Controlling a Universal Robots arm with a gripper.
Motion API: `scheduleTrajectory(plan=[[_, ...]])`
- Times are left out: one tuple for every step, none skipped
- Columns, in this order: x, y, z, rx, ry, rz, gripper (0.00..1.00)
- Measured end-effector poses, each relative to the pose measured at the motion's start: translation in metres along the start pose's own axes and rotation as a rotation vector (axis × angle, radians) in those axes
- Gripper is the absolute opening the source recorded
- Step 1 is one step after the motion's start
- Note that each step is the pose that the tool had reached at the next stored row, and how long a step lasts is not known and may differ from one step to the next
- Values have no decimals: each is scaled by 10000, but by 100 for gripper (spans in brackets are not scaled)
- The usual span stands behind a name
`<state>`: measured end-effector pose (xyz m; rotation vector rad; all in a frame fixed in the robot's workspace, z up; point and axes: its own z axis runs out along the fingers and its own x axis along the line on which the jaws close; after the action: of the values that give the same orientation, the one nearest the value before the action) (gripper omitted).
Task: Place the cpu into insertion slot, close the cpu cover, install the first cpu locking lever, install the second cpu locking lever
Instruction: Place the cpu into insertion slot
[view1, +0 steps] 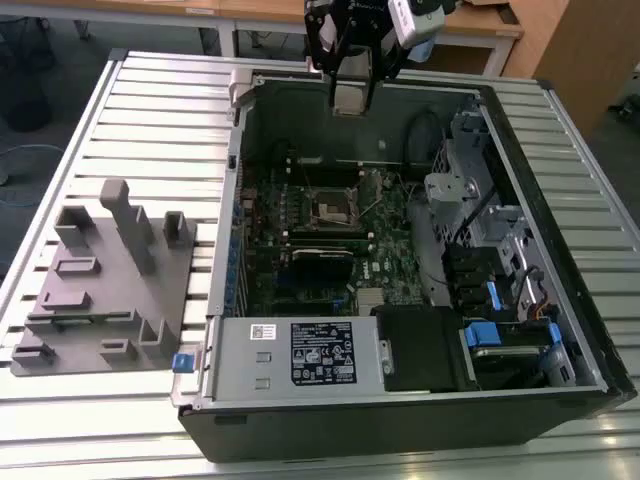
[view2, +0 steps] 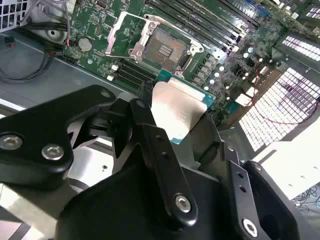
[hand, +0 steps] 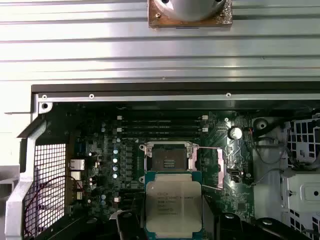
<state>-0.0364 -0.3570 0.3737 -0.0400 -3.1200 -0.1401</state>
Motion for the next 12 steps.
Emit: scheduleTrajectory(plan=[[0, 0, 0, 0, 0, 0, 54], [0, 0, 0, 0, 0, 0, 54], [0, 0, 0, 0, 0, 0, 54], [0, 0, 0, 0, 0, 0, 54], [0, 0, 0, 0, 1, 0, 54], [0, 0, 0, 0, 0, 0, 54], [0, 0, 0, 0, 0, 0, 54], [0, 0, 0, 0, 0, 0, 54], [0, 0, 0, 0, 0, 0, 54], [0, 0, 0, 0, 0, 0, 54], [0, 0, 0, 0, 0, 0, 54], [0, 0, 3, -1, 0, 0, 54]])
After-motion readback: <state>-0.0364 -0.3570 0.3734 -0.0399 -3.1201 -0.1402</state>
